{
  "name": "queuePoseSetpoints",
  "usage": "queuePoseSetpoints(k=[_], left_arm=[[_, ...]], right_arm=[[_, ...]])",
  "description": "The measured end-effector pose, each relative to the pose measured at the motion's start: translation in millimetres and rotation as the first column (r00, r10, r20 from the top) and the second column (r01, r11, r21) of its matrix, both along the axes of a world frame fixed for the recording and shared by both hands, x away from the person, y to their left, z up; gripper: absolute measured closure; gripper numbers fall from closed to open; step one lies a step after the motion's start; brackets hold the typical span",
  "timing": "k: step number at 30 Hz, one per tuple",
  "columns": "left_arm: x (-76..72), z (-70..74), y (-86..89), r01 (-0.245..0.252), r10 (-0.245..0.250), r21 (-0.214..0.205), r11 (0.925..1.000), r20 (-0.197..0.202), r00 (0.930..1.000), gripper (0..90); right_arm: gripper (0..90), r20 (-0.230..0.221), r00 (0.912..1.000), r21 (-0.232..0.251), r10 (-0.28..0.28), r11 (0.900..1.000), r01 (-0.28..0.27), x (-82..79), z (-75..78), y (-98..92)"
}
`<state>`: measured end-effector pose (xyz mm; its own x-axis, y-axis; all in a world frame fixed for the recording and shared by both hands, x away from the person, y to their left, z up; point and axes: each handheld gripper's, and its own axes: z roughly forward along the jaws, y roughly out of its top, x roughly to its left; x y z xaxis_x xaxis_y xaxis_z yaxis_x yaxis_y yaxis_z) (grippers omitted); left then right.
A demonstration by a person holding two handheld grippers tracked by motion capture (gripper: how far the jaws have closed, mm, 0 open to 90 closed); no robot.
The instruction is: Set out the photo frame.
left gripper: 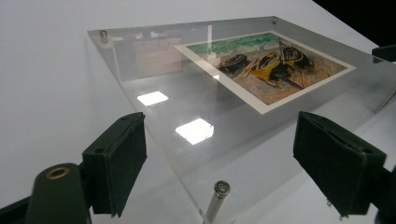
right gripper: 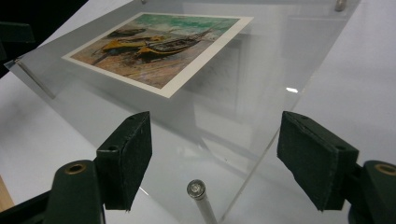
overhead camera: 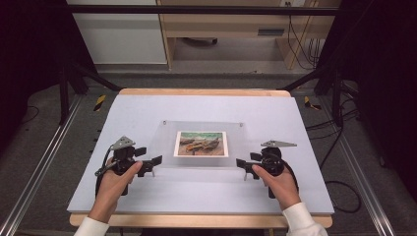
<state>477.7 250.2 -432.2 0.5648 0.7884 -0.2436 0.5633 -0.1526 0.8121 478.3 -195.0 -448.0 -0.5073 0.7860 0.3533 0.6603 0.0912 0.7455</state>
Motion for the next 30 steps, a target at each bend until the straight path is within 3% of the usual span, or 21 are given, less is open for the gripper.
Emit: queuePoseSetpoints(k=[6,11,19,24,30], left_arm=[[2.1,-3.1,1.0,-0.010,0.011,0.008,0.9999,-0.019,0.9998,18.3],[4.0,-8.3,0.5,0.000,0.001,0.016,0.9999,-0.057,0.9984,18.7],[5.8,-10.8,-0.8,0.003,-0.002,0.017,0.9999,-0.067,0.9977,19.1],[7.9,-12.5,-1.7,-0.001,0.001,0.002,1.0000,-0.073,0.9974,19.2],[11.6,-16.8,-0.7,-0.004,-0.002,-0.053,0.9986,-0.110,0.9939,19.4]], right_arm=[[24.6,-0.021,0.9997,-0.008,0.009,0.9999,-0.009,1.5,1.4,0.7],[24.2,-0.024,0.9997,-0.003,0.005,1.0000,-0.005,3.0,0.4,0.6],[23.7,-0.026,0.9997,0.002,0.001,1.0000,-0.001,4.2,-0.4,1.2],[23.6,-0.026,0.9997,0.003,0.001,1.0000,-0.001,4.9,-1.0,0.8],[23.7,-0.034,0.9994,0.023,-0.011,0.9997,0.012,6.8,-3.5,-0.2]])
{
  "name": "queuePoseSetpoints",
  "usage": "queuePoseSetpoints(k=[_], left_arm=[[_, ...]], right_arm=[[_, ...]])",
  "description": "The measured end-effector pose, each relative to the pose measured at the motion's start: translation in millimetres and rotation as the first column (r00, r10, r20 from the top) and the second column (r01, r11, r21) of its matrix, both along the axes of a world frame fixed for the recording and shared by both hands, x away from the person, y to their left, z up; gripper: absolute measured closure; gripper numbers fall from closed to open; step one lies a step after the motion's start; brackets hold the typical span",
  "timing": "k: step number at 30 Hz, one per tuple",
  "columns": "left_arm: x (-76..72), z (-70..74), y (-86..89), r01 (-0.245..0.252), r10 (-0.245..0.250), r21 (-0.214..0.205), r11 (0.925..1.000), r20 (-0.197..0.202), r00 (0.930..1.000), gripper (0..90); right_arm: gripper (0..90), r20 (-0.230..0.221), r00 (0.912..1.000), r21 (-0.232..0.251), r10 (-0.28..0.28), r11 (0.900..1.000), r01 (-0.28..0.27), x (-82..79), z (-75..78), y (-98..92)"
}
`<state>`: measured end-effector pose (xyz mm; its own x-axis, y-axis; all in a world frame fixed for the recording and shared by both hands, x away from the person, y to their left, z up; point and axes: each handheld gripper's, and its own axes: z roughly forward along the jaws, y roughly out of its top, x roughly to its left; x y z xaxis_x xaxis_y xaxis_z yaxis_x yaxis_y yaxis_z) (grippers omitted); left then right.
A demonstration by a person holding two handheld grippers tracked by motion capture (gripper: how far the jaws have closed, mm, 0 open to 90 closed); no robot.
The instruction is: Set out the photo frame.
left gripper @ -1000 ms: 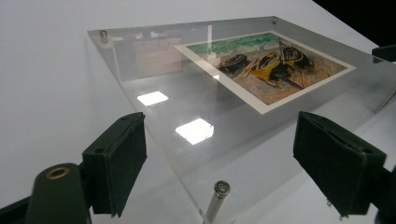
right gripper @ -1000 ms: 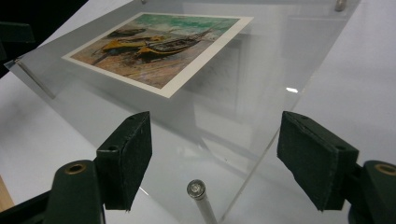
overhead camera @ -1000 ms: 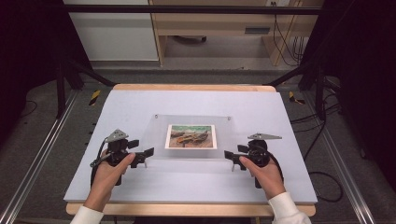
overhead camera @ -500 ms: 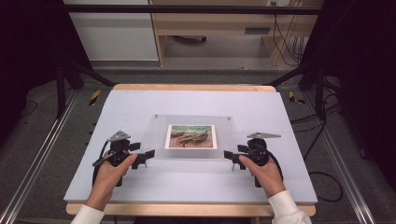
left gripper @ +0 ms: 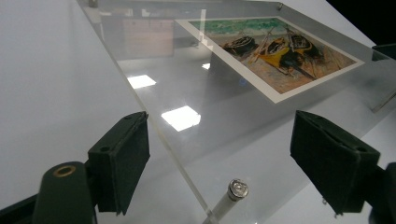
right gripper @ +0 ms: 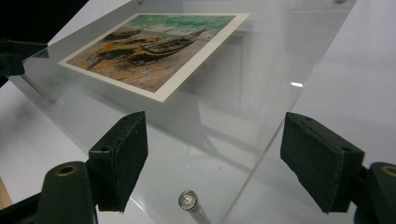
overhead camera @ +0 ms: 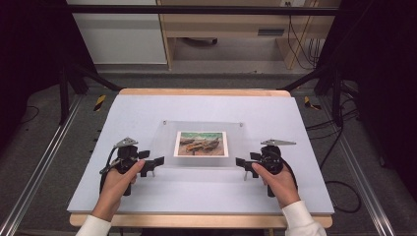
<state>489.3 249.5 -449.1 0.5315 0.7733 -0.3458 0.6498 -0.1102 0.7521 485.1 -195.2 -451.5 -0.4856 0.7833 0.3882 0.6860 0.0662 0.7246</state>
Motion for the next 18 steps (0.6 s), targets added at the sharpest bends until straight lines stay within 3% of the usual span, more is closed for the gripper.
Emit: queuePoseSetpoints(k=[18], left_arm=[[5.6,-5.2,1.0,-0.008,0.007,-0.039,0.9992,-0.031,0.9995,18.3]], right_arm=[[22.8,-0.012,0.9999,0.015,-0.004,0.9999,0.004,1.7,-1.4,0.1]])
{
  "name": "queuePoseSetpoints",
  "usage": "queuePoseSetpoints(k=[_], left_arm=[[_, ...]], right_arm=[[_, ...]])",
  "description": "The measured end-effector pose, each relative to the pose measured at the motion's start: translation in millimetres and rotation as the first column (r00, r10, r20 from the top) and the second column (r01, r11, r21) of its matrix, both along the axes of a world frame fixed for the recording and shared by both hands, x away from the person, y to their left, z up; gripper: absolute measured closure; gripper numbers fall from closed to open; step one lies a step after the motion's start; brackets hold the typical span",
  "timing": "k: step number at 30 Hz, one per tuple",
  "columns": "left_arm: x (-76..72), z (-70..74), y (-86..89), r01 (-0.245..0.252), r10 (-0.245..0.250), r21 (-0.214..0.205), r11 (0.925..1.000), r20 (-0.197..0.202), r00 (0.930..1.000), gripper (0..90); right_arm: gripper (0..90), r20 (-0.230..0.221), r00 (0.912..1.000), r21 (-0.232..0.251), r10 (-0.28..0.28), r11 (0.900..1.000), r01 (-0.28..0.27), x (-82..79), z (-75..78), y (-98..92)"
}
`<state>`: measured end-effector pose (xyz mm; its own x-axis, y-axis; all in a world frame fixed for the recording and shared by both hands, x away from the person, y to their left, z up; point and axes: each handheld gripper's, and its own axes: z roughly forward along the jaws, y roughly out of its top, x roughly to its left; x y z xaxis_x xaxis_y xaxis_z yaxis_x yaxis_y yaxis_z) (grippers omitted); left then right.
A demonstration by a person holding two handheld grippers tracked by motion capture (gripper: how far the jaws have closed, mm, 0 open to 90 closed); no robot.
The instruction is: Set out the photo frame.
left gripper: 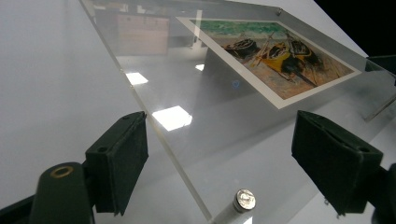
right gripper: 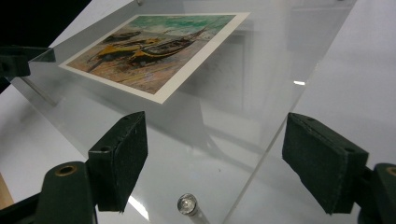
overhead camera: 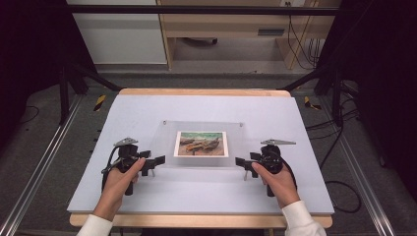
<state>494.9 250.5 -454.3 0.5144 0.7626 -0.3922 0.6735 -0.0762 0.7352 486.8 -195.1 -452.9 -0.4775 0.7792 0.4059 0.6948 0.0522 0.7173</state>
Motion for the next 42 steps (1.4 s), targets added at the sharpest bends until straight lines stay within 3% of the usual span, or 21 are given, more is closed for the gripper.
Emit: queuePoseSetpoints(k=[6,16,23,26,36,42], left_arm=[[1.0,-2.6,-0.6,-0.003,0.003,-0.027,0.9996,-0.017,0.9998,17.2],[1.0,-3.5,-1.7,-0.003,0.002,-0.029,0.9996,-0.010,0.9999,16.4],[1.4,-3.5,-2.0,-0.004,0.004,-0.026,0.9996,-0.008,1.0000,16.3],[1.5,-3.5,-1.9,-0.003,0.003,-0.026,0.9997,-0.008,1.0000,16.3],[2.8,-3.5,-0.3,0.006,-0.006,-0.028,0.9996,-0.012,0.9999,17.1],[3.3,-2.7,2.4,-0.001,0.000,-0.034,0.9994,-0.021,0.9998,22.2]], right_arm=[[22.0,-0.007,1.0000,0.006,-0.007,1.0000,0.007,0.8,-0.8,0.6],[21.7,-0.021,0.9997,0.014,-0.015,0.9998,0.015,0.0,-1.0,0.9],[19.8,-0.052,0.9983,0.023,-0.027,0.9993,0.028,0.3,-1.0,2.8],[20.0,-0.075,0.9970,0.051,-0.017,0.9985,0.021,1.4,-2.9,4.3],[21.6,-0.072,0.9971,0.048,-0.024,0.9984,0.028,3.7,-3.3,3.4],[25.5,-0.074,0.9972,0.059,-0.013,0.9981,0.017,4.0,-3.1,-0.8]])
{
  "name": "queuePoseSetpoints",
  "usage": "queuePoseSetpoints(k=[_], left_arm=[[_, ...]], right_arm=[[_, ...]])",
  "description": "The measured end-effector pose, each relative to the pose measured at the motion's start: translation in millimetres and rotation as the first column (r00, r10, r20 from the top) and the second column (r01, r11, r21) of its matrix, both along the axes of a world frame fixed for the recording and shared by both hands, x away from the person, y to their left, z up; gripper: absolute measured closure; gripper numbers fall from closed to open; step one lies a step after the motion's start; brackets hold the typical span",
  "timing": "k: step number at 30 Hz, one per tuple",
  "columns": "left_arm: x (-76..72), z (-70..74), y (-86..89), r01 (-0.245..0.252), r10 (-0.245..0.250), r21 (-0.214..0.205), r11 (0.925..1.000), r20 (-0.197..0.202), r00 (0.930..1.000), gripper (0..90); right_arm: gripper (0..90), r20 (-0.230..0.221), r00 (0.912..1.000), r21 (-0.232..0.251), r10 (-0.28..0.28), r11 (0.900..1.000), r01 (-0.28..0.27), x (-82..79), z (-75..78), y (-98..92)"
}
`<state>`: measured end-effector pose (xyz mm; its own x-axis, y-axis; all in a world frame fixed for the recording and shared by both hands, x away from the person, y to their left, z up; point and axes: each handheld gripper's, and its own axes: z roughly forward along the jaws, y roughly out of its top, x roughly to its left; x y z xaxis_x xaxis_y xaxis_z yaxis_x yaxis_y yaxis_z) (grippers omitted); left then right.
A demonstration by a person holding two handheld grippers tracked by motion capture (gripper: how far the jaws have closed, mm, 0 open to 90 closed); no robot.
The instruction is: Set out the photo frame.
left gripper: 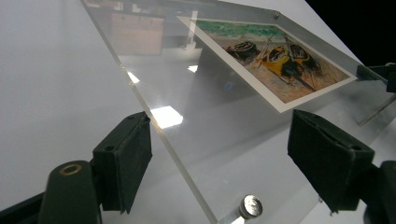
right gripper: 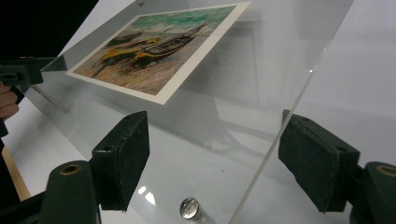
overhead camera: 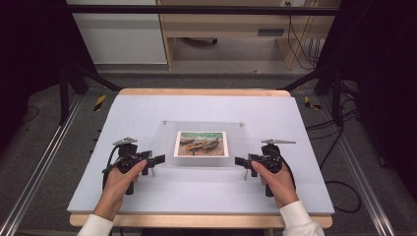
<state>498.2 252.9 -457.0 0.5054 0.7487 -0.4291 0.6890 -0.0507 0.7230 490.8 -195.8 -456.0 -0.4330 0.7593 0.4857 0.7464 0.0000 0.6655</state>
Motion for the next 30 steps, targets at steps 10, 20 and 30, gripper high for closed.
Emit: queuePoseSetpoints(k=[10,20,30], left_arm=[[-4.3,6.1,-0.7,-0.006,0.005,0.034,0.9994,0.043,0.9991,26.9],[1.2,7.2,-2.8,-0.033,0.029,0.040,0.9987,0.101,0.9945,30.6],[5.3,7.0,-2.6,-0.033,0.024,0.055,0.9980,0.150,0.9884,31.5]], right_arm=[[28.6,0.044,0.9990,-0.037,0.011,0.9993,-0.010,-2.6,5.8,0.5],[32.4,0.110,0.9939,-0.066,0.000,0.9978,0.007,1.1,11.0,0.5],[32.4,0.154,0.9879,-0.100,0.014,0.9950,0.002,9.0,12.9,2.5]])
